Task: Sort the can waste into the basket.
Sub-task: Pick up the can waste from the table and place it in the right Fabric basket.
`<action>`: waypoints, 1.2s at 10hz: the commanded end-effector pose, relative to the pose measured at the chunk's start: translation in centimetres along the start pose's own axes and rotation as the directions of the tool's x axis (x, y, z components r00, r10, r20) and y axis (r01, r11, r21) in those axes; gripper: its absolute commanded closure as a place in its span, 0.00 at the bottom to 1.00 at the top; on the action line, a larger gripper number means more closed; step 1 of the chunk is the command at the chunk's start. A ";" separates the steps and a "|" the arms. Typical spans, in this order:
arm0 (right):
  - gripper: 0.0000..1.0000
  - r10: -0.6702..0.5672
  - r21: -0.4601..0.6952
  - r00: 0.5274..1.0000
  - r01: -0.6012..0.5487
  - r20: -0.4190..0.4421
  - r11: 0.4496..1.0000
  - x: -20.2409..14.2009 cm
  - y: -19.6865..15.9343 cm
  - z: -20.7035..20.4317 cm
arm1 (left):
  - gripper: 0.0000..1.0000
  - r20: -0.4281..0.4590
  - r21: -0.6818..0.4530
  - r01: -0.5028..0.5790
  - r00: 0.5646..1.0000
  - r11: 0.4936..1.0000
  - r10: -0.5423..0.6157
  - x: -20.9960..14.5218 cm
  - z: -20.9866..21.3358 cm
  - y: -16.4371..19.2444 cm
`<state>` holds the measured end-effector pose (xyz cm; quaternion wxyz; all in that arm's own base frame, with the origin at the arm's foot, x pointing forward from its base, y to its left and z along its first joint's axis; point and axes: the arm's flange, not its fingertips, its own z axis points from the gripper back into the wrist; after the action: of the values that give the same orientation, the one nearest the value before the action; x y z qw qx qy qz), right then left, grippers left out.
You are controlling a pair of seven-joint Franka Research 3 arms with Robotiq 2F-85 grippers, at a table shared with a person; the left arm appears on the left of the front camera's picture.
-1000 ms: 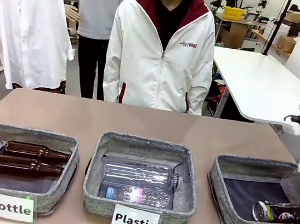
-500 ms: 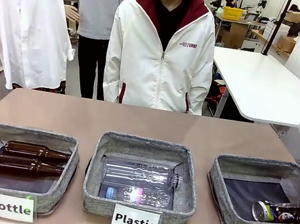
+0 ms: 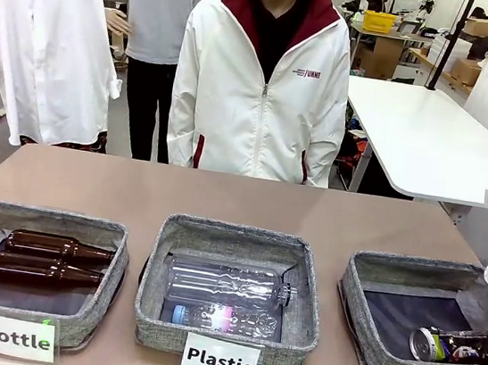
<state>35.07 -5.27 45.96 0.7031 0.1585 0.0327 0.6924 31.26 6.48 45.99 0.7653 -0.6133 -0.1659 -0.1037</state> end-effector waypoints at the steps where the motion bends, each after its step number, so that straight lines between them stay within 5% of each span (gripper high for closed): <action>1: 0.00 -0.071 -0.059 0.995 0.075 0.074 0.995 0.0 0.2 -0.6 | 0.00 0.014 -0.018 -0.005 1.000 1.000 0.005 0.2 -0.2 -0.5; 3: 0.00 -0.121 -0.065 0.987 0.128 0.107 0.990 -0.2 0.1 -0.7 | 0.00 0.014 -0.018 -0.005 1.000 1.000 0.005 0.2 -0.2 -0.5; 4: 0.09 -0.141 -0.072 0.980 0.152 0.137 0.986 -0.1 0.2 -0.8 | 0.00 0.014 -0.018 -0.005 1.000 1.000 0.005 0.2 -0.2 -0.5; 6: 0.00 -0.238 -0.064 0.944 0.258 0.227 0.964 -0.2 0.0 -0.8 | 0.00 0.014 -0.018 -0.005 1.000 1.000 0.005 0.2 -0.2 -0.5; 8: 0.00 -0.402 0.031 0.833 0.423 0.380 0.906 -0.1 -0.6 -0.5 | 0.00 0.014 -0.018 -0.005 1.000 1.000 0.005 0.2 -0.2 -0.5; 9: 0.00 -0.522 0.199 0.718 0.490 0.460 0.849 -0.6 -1.5 0.1 | 0.00 0.014 -0.018 -0.005 1.000 1.000 0.005 0.2 -0.2 -0.5; 10: 0.00 -0.565 0.301 0.657 0.480 0.500 0.824 -1.0 -1.9 0.6 | 0.00 0.014 -0.018 -0.005 1.000 1.000 0.005 0.2 -0.2 -0.5; 11: 0.00 -0.653 0.477 0.420 0.454 0.630 0.753 -0.8 -2.3 1.6 | 0.00 0.014 -0.018 -0.005 1.000 1.000 0.005 0.2 -0.2 -0.5; 12: 0.00 -0.743 0.677 0.057 0.369 0.667 0.636 -0.4 -3.0 2.5 | 0.00 0.014 -0.018 -0.005 1.000 1.000 0.005 0.2 -0.2 -0.5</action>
<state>37.12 -6.19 45.79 0.8237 0.4459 -0.0779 0.3414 31.25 6.48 45.98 0.7653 -0.6133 -0.1657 -0.1035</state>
